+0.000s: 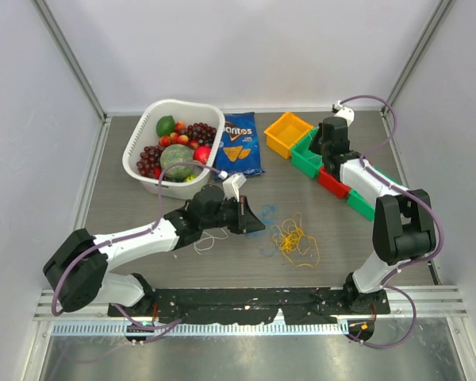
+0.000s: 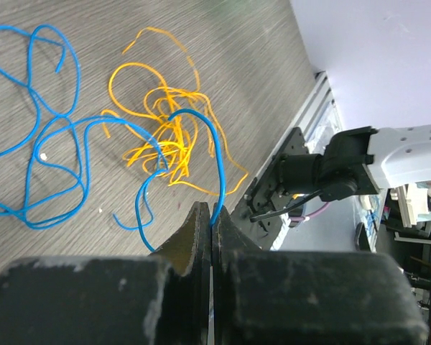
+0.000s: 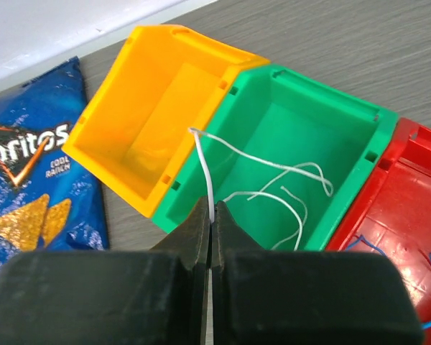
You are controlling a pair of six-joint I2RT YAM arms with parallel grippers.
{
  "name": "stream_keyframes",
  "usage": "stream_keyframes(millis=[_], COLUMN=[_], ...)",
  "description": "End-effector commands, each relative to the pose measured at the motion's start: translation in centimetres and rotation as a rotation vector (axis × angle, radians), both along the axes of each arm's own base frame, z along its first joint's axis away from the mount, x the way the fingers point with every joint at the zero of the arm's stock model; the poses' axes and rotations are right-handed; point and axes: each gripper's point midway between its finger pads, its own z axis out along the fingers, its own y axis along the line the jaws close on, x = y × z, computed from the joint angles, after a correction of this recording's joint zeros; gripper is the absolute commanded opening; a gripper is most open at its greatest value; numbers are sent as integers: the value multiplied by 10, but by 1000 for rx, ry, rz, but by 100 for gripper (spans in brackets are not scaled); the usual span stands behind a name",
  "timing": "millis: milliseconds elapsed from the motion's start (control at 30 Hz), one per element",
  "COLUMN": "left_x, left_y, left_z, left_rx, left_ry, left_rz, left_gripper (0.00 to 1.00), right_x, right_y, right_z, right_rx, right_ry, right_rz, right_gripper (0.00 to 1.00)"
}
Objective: Untangle the cables
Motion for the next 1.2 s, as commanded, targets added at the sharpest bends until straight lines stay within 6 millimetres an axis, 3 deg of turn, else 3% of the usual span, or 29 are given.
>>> stream_keyframes(millis=[0, 233, 300, 333, 400, 433, 467, 500, 533, 567, 600, 633, 667, 700, 733, 767, 800, 833, 867, 900, 933, 967, 1000, 1133, 1167], left_x=[4, 6, 7, 8, 10, 10, 10, 10, 10, 11, 11, 11, 12, 13, 13, 13, 12, 13, 12, 12, 13, 13, 13, 12, 11], left_y=[-9, 0, 3, 5, 7, 7, 8, 8, 9, 9, 11, 12, 13, 15, 16, 17, 18, 19, 19, 20, 22, 24, 26, 32, 34], left_z=[57, 127, 141, 149, 161, 169, 177, 184, 192, 199, 201, 206, 212, 215, 220, 224, 228, 232, 235, 240, 244, 248, 253, 281, 294], left_rx=[-122, -208, -211, -212, -214, -219, -224, -230, -239, -248, -241, -245, -249, -247, -249, -249, -248, -248, -242, -244, -242, -241, -243, -276, -300], left_ry=[-67, -164, -191, -201, -217, -224, -233, -241, -253, -263, -261, -273, -284, -294, -303, -310, -315, -319, -320, -322, -324, -325, -326, -352, -368], left_rz=[-31, 2, 15, 24, 37, 38, 38, 40, 43, 50, 54, 58, 63, 68, 74, 76, 75, 75, 74, 79, 86, 94, 99, 122, 122], left_gripper=[0, 0, 0, 0, 0, 0, 0, 0, 0, 0, 0, 0, 0, 0, 0, 0, 0, 0, 0, 0, 0, 0, 0, 0, 0], right_x=[12, -6, -6, -2, -14, -19, -28, -35, -44, -55, -66, -78, -92, -106, -122, -136, -150, -164, -177, -196, -204, -225, -230, -260, -262], right_y=[-4, -22, -21, -22, -22, -22, -22, -21, -20, -12, -9, 3, 10, 26, 42, 57, 69, 80, 96, 111, 119, 126, 129, 149, 152], right_z=[20, -6, -15, -8, -12, 0, -4, 16, 14, 33, 28, 44, 38, 51, 45, 60, 54, 70, 72, 93, 96, 104, 116, 105, 87], right_rx=[40, 6, -27, -41, -64, -63, -80, -74, -77, -56, -49, -14, -1, 22, 21, 43, 36, 67, 83, 135, 156, 190, 204, 270, 276], right_ry=[39, 150, 186, 193, 255, 234, 246, 201, 210, 167, 178, 141, 156, 121, 128, 85, 90, 44, 24, -43, -87, -138, -209, -286, -258], right_rz=[-70, -158, -124, -121, -105, -100, -88, -77, -67, -33, -12, 37, 69, 131, 200, 274, 332, 394, 483, 598, 652, 745, 780, 921, 921], right_gripper=[1, 4, 24, 37, 56, 60, 66, 68, 71, 71, 72, 73, 73, 73, 73, 73, 73, 73, 73, 73, 73, 73, 73, 72, 72])
